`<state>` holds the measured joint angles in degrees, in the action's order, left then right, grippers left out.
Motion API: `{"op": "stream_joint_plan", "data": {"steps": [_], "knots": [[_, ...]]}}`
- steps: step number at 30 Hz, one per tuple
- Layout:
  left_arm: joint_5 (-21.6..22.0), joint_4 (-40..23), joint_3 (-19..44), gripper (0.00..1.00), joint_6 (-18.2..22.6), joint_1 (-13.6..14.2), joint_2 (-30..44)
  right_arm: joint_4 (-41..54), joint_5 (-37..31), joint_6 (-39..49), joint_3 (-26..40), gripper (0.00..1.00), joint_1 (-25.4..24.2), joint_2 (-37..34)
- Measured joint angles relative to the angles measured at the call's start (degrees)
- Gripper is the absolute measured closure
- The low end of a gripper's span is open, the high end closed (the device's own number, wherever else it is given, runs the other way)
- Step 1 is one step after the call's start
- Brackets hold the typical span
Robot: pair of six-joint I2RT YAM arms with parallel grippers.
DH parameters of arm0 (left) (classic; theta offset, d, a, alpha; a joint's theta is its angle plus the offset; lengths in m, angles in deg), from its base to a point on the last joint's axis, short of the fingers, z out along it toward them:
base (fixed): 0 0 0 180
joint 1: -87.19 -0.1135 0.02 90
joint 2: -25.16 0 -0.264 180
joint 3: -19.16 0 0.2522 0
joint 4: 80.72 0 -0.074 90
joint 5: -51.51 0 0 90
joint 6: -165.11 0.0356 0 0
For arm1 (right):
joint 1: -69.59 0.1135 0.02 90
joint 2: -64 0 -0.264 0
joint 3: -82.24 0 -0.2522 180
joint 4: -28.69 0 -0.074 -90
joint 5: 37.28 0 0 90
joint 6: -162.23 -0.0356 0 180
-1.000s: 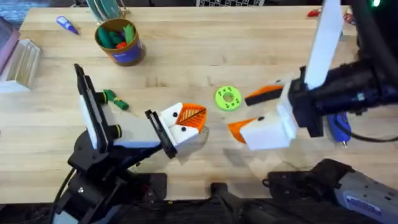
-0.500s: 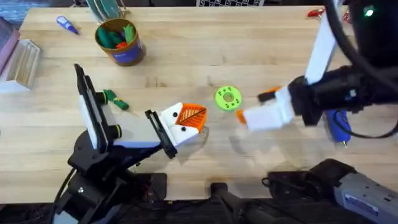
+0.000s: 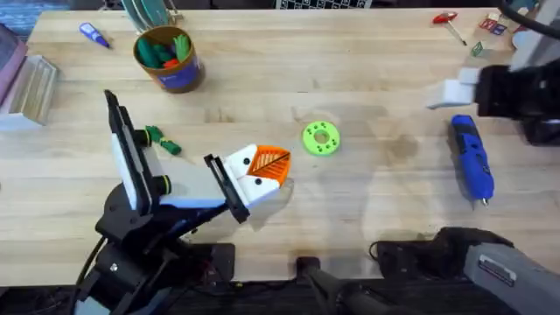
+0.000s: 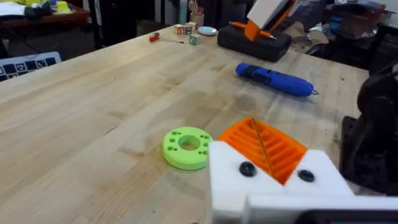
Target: Pick up the gripper from the table and insert it into the empty holder that is missing its gripper. Then pick up a screw, insert it into the mounting hole, and use the screwdriver to tighten it. Finally, clean up the table by picking up the vegetable and placing it into the bucket.
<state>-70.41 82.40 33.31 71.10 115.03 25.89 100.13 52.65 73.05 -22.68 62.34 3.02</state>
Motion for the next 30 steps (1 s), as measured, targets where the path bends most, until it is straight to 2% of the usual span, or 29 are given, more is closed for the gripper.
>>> {"op": "stream_joint_plan", "data": {"steps": [7,12,17,22,30], "knots": [[0.0,0.0,0.0,0.984,0.0,0.0,0.0,0.7,-2.1,8.3,0.0,0.012,-12.8,-3.9],[0.0,0.0,0.0,0.984,0.0,0.0,0.0,0.9,-2.5,12.6,0.0,0.01,-19.0,-7.0],[0.0,0.0,0.0,0.984,0.0,0.0,0.0,0.9,-3.8,18.7,0.0,0.01,-21.2,-10.3],[0.0,0.0,0.0,0.984,0.0,0.0,0.0,0.0,-7.9,26.3,0.0,0.01,-21.4,-14.6],[0.0,0.0,0.0,0.984,0.0,0.0,0.0,-3.8,-9.6,33.9,0.0,0.009,-21.4,-22.7]]}}
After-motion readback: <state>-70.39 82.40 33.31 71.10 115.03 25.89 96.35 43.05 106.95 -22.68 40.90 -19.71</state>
